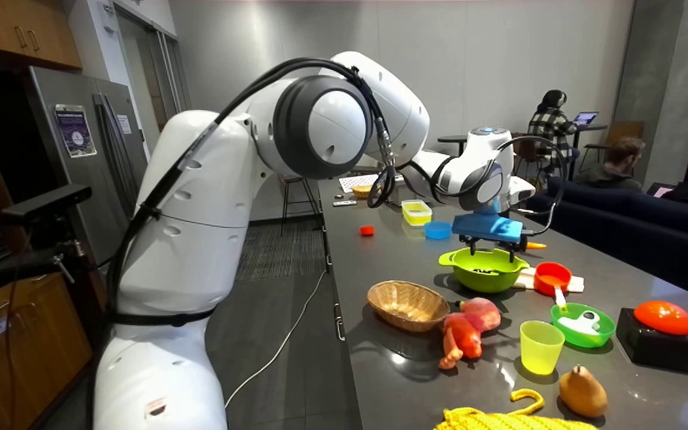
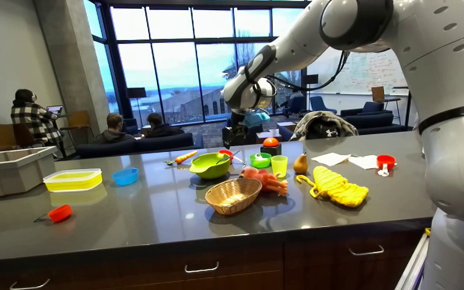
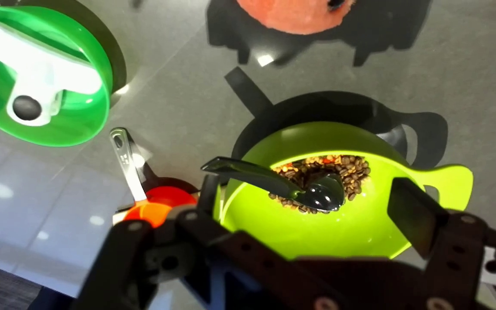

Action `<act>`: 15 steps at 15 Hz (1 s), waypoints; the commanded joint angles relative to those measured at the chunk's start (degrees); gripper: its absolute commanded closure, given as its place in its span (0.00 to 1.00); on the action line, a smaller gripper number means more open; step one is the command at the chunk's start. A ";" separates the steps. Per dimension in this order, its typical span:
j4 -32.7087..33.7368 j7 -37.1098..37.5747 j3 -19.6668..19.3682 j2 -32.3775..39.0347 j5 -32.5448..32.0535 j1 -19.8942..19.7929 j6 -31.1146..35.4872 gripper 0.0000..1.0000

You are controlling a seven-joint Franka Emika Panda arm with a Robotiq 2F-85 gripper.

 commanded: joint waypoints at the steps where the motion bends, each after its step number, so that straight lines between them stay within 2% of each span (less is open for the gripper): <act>1: 2.12 0.19 -0.53 2.04 -2.74 0.41 2.03 0.00; 5: 4.88 0.11 -0.86 4.77 -5.21 0.28 3.49 0.00; 15: 9.38 -1.45 0.15 9.20 -4.46 -1.54 1.56 0.00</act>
